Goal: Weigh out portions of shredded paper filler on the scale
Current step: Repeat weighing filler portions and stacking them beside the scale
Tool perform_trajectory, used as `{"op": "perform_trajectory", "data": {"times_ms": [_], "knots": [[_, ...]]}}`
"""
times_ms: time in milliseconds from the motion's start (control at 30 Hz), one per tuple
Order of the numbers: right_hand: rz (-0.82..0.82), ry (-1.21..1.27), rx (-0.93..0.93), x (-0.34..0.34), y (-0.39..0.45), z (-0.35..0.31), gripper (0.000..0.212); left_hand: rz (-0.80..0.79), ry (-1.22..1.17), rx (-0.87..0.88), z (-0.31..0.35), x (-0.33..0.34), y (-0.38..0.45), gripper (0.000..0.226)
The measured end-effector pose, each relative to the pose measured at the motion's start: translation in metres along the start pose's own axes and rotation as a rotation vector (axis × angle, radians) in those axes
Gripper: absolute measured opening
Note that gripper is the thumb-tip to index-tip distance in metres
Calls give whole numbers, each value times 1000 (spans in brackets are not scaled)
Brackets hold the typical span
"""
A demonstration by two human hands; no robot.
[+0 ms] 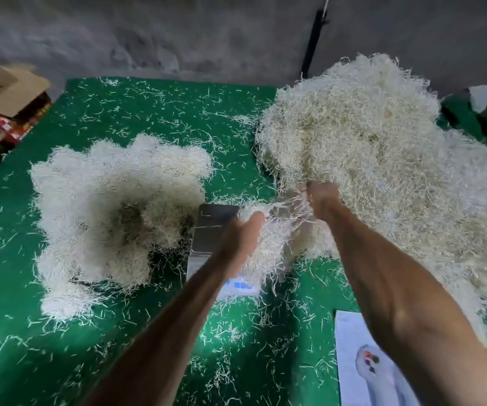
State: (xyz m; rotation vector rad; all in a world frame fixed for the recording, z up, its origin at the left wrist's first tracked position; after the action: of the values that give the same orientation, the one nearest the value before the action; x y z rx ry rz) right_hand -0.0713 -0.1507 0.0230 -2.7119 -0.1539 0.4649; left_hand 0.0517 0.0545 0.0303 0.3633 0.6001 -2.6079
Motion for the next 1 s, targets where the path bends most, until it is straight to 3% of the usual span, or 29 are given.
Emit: {"op": "perform_trajectory", "data": {"times_ms": [133,167,200,300,367,433,567,633,767,800,833,933,1000], "knots": [[198,-79,-348,-21,11,-17,41,219,-86,-120,-24,-31,20,28],[222,-70,-395,-18,6,-20,43,234,-92,-172,-23,-32,25,38],[252,-68,-406,-15,4,-20,45,275,-108,-192,-24,-33,32,66],[339,4,-291,-20,3,-9,35,313,-329,-255,-30,-47,44,43],[377,34,-247,-28,2,-4,36,337,-538,-373,-40,-61,46,57],[345,45,-287,-28,-2,-1,37,363,-594,-416,-51,-69,47,64],[207,134,-266,-9,-15,-7,59,214,-560,-385,-43,-61,38,50],[214,162,-263,-1,-19,-11,66,168,-573,-321,-39,-59,34,59],[176,62,-442,25,-41,-5,62,131,-777,-347,-51,-61,24,59],[146,55,-465,34,-48,2,61,127,-787,-331,-56,-61,21,71],[115,55,-463,42,-56,11,60,132,-777,-320,-64,-62,18,79],[66,127,-380,61,-81,45,57,122,-731,-289,-75,-66,-2,55],[95,228,-290,67,-96,66,52,138,-703,-282,-83,-71,-12,54]]}}
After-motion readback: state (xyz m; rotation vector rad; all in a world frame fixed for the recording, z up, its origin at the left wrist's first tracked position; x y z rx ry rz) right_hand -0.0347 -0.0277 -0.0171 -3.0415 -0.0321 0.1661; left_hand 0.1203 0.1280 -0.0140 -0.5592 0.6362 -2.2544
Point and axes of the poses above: each hand's wrist, its own y-axis towards the middle knuckle, its own x-axis out of the palm, z = x × y, the point moved 1 cm from there along y, towards the middle knuckle, and after that the axes turned 11 degrees about y, right-handed, at the moved point
